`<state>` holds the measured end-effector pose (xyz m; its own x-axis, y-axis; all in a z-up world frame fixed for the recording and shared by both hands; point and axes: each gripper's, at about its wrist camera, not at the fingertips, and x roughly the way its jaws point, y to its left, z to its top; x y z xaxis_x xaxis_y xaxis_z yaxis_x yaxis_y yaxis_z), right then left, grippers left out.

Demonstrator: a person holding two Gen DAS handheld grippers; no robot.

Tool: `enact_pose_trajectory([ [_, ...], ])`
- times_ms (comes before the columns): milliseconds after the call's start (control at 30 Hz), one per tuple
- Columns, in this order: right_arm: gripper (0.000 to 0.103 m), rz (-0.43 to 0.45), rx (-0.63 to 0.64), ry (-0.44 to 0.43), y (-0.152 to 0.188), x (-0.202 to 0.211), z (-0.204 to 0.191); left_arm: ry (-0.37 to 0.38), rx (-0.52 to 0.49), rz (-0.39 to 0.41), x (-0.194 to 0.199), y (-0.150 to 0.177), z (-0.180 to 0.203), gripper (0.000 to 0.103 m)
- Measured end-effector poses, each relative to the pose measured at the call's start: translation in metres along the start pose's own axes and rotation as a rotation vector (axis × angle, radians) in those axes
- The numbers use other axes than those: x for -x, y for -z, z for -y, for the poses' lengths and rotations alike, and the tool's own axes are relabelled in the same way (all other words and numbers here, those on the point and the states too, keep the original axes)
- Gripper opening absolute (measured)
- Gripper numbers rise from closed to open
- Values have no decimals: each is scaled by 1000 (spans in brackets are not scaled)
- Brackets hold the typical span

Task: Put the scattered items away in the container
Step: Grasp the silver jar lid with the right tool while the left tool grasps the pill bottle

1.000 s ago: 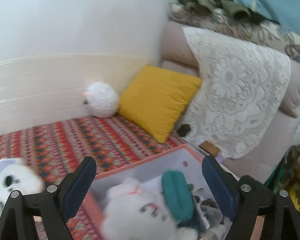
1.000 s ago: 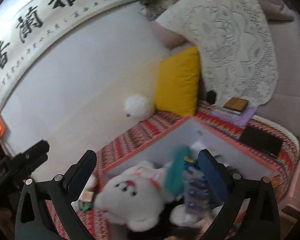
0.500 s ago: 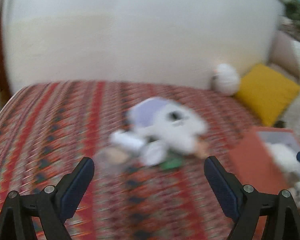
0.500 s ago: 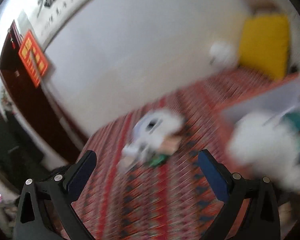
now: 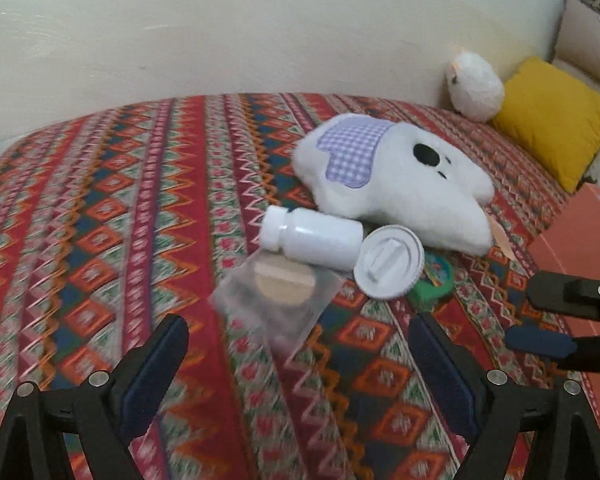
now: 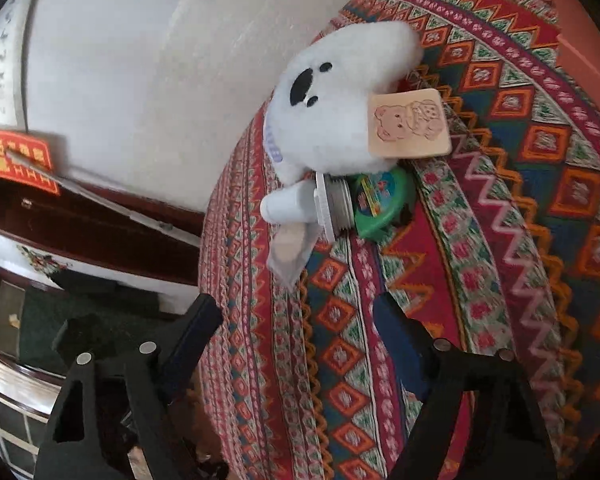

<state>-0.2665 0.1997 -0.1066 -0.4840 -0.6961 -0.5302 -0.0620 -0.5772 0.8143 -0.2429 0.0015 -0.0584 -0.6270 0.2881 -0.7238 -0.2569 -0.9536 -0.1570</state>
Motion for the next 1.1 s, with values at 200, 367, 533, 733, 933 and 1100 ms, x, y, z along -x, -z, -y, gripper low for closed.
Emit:
enact_pose_trajectory([
  [200,76,32,36,41,-28,-33,-7,60,-41,-43,-46,-19,6,93],
  [367,60,15,52,110,-45,-62,-2,103,-44,-54,-76,-27,8,93],
  [533,44,-15,75,120,-49,-81,3,108,-60,-63,-102,-28,11,93],
  [733,33,16,69,125,-51,-75,9,130,-57,-39,-112,-25,9,99],
  [933,28,43,82,158,-47,-72,5,142,-64,-21,-110,-25,17,98],
  [1100,28,80,108,205,-46,-66,-4,152,-67,-11,-109,-24,22,98],
])
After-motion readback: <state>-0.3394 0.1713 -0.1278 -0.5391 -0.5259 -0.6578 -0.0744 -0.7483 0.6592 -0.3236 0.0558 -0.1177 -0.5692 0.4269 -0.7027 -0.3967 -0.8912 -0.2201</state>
